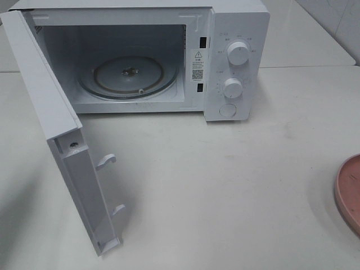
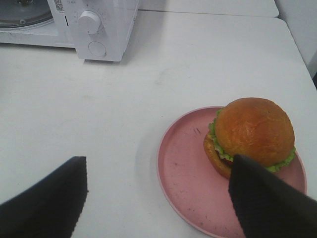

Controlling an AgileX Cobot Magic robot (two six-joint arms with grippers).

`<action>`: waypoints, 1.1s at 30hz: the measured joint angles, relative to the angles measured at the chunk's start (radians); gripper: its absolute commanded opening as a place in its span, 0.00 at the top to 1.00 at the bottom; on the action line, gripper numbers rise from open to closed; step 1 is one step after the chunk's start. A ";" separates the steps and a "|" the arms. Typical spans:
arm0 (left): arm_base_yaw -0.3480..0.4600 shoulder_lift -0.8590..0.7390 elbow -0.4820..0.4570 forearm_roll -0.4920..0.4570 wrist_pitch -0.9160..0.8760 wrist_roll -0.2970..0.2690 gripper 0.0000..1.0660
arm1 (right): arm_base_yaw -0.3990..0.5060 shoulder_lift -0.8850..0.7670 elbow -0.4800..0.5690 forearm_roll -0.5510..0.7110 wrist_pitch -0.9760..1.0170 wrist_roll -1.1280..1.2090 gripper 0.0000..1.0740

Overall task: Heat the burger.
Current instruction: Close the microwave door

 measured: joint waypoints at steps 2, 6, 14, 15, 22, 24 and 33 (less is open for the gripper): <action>-0.026 0.034 -0.012 0.038 -0.028 0.000 1.00 | 0.000 0.000 0.000 0.000 0.000 0.000 0.30; -0.036 0.077 -0.017 0.048 -0.061 -0.023 1.00 | 0.000 0.000 0.000 0.000 0.000 0.000 0.30; -0.037 0.181 -0.040 0.145 -0.125 -0.119 1.00 | 0.000 0.000 0.000 0.000 0.000 0.000 0.30; -0.037 0.205 -0.055 0.166 -0.134 -0.130 1.00 | 0.000 0.000 0.000 0.000 0.000 0.000 0.30; -0.037 0.271 -0.073 0.188 -0.196 -0.185 1.00 | 0.000 0.000 0.000 0.000 0.000 0.000 0.30; -0.037 0.296 -0.073 0.194 -0.223 -0.201 1.00 | 0.000 0.000 0.000 0.000 0.000 0.000 0.30; -0.100 0.374 -0.121 0.184 -0.256 -0.219 1.00 | 0.000 0.000 0.000 0.000 0.000 0.000 0.30</action>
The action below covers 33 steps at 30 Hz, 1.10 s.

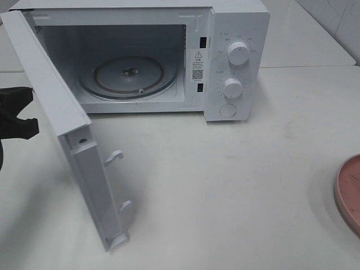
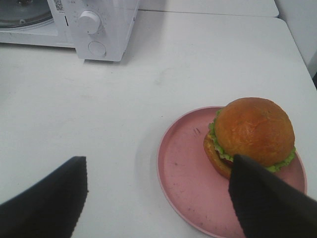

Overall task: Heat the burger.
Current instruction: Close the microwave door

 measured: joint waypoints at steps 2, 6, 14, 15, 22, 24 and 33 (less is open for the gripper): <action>-0.012 0.012 -0.009 -0.003 0.000 0.000 1.00 | 0.000 0.000 0.000 0.000 0.000 0.000 0.30; -0.071 0.060 -0.053 -0.022 -0.004 0.000 1.00 | 0.000 0.000 0.000 0.000 0.000 0.000 0.30; -0.181 0.125 -0.129 -0.161 -0.004 0.013 1.00 | 0.000 0.000 0.000 0.000 0.000 0.000 0.30; -0.216 0.147 -0.154 -0.217 -0.004 0.037 1.00 | 0.000 0.000 0.000 0.000 0.000 0.000 0.30; -0.334 0.222 -0.255 -0.460 -0.004 0.144 1.00 | 0.000 0.000 0.000 0.000 0.000 0.000 0.30; -0.380 0.263 -0.304 -0.550 -0.004 0.195 1.00 | 0.000 0.000 0.000 0.000 0.000 0.000 0.30; -0.474 0.371 -0.441 -0.769 -0.004 0.325 1.00 | 0.000 0.000 0.000 0.000 0.000 0.000 0.30</action>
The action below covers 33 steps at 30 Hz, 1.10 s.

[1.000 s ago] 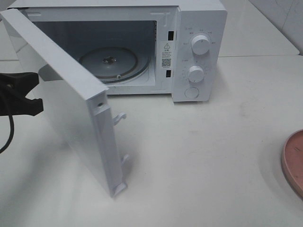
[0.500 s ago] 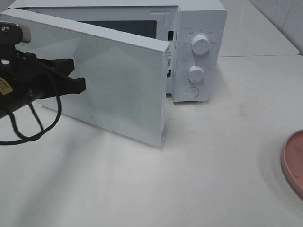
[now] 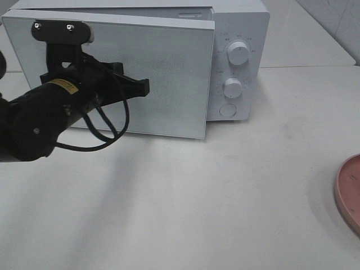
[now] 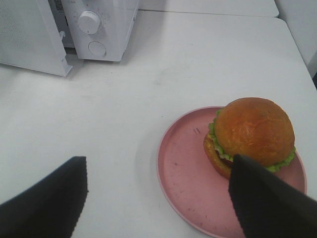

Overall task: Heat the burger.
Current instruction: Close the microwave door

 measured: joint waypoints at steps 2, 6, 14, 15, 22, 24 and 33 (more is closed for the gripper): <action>-0.007 0.011 -0.019 -0.024 0.000 0.018 1.00 | 0.000 0.000 0.000 0.000 0.000 0.000 0.30; -0.031 0.076 -0.106 -0.110 0.000 0.093 1.00 | 0.000 0.000 0.000 0.000 0.000 0.000 0.30; -0.051 0.145 -0.234 -0.226 0.053 0.207 1.00 | 0.000 0.000 0.000 0.000 0.000 0.000 0.30; -0.051 0.145 -0.234 -0.226 0.053 0.207 1.00 | 0.000 0.000 0.000 0.000 0.000 0.000 0.30; -0.061 0.199 -0.342 -0.247 0.118 0.253 1.00 | 0.000 0.000 0.000 0.000 0.000 0.000 0.30; -0.059 0.209 -0.370 -0.250 0.138 0.267 1.00 | 0.000 0.000 0.000 0.000 0.000 0.000 0.30; -0.060 0.195 -0.373 -0.250 0.194 0.322 1.00 | 0.000 0.000 0.000 0.000 0.000 0.000 0.30</action>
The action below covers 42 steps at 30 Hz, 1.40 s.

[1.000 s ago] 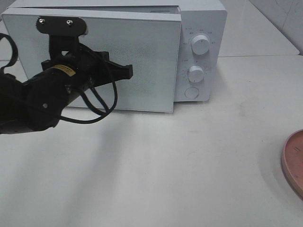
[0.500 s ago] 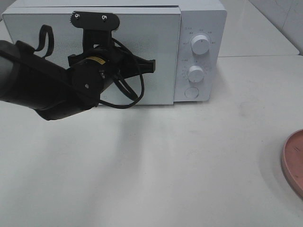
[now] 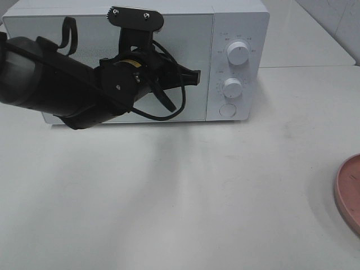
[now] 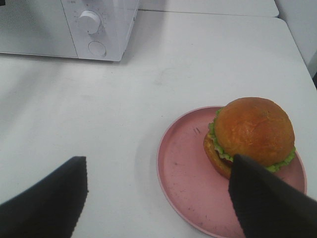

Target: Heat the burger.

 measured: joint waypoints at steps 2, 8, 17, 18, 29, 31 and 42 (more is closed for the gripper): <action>-0.001 -0.036 0.039 -0.017 -0.011 0.015 1.00 | 0.000 0.000 0.000 0.000 0.000 0.000 0.30; -0.021 -0.118 0.126 -0.026 0.018 0.015 1.00 | 0.000 0.000 0.000 0.000 0.000 0.000 0.30; -0.028 -0.234 0.177 -0.026 0.435 0.034 0.53 | 0.000 0.000 0.000 0.000 0.000 0.000 0.30; -0.028 -0.243 0.177 -0.026 0.522 0.037 0.42 | 0.000 0.000 0.000 0.000 0.000 0.000 0.30; 0.065 -0.259 0.177 0.042 0.968 -0.004 0.06 | 0.000 0.000 0.000 0.000 0.000 0.000 0.30; 0.103 -0.261 0.177 0.088 1.057 -0.053 0.06 | 0.000 0.000 0.000 0.000 0.000 0.000 0.30; 0.288 -0.383 0.177 0.278 1.386 -0.221 0.07 | 0.000 0.000 0.000 0.000 0.000 0.000 0.30</action>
